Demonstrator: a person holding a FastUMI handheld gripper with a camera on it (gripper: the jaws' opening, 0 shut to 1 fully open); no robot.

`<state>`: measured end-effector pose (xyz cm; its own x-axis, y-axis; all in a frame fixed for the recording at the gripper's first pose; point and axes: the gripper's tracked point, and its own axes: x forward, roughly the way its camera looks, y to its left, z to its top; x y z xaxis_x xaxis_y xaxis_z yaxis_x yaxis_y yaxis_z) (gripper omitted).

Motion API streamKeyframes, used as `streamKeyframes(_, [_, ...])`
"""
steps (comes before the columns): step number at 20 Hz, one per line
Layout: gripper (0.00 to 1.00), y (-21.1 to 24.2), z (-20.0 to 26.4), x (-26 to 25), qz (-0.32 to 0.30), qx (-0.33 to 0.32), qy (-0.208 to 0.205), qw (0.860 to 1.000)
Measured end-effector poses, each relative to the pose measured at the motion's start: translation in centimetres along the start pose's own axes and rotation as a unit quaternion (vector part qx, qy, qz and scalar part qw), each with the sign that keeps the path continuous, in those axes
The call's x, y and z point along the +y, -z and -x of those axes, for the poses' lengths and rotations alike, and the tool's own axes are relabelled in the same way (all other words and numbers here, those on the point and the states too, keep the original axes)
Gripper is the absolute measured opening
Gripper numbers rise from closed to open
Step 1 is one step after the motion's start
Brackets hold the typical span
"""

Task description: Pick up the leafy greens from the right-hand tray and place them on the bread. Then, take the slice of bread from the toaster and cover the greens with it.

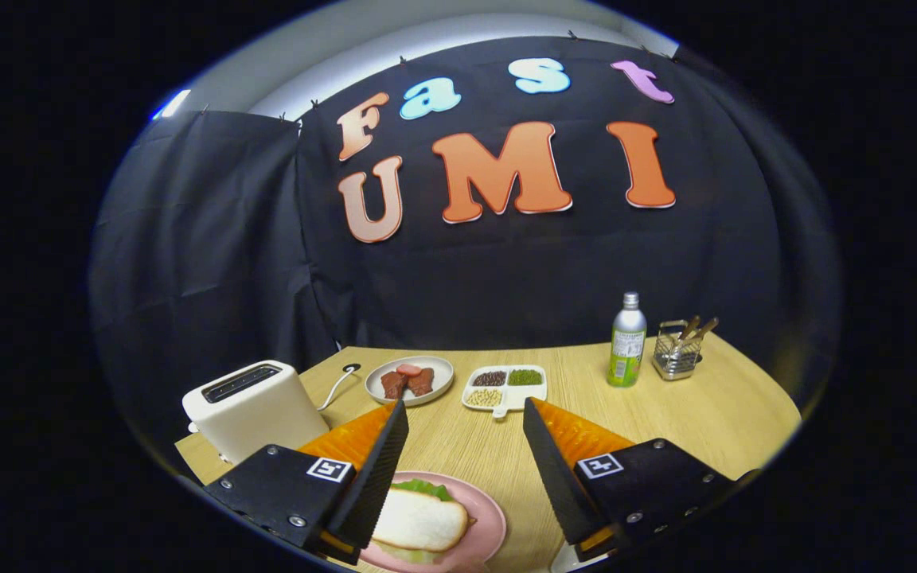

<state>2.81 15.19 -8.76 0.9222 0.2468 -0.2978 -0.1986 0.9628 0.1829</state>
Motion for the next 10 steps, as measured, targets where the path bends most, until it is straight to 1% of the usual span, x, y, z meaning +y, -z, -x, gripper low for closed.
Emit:
streamKeyframes(1, [0.9, -0.8, 0.2, -0.1, 0.008, -0.018, 0.005, 1.0])
streamKeyframes(5, [0.95, -3.9, 1.3, -0.2, 0.047, -0.083, 0.028, 0.995])
streamKeyframes(8, [0.97, -5.8, 2.3, -0.1, 0.081, -0.124, 0.047, 0.988])
streamKeyframes(10, [0.97, -6.6, 2.8, 0.7, 0.104, -0.143, 0.047, 0.983])
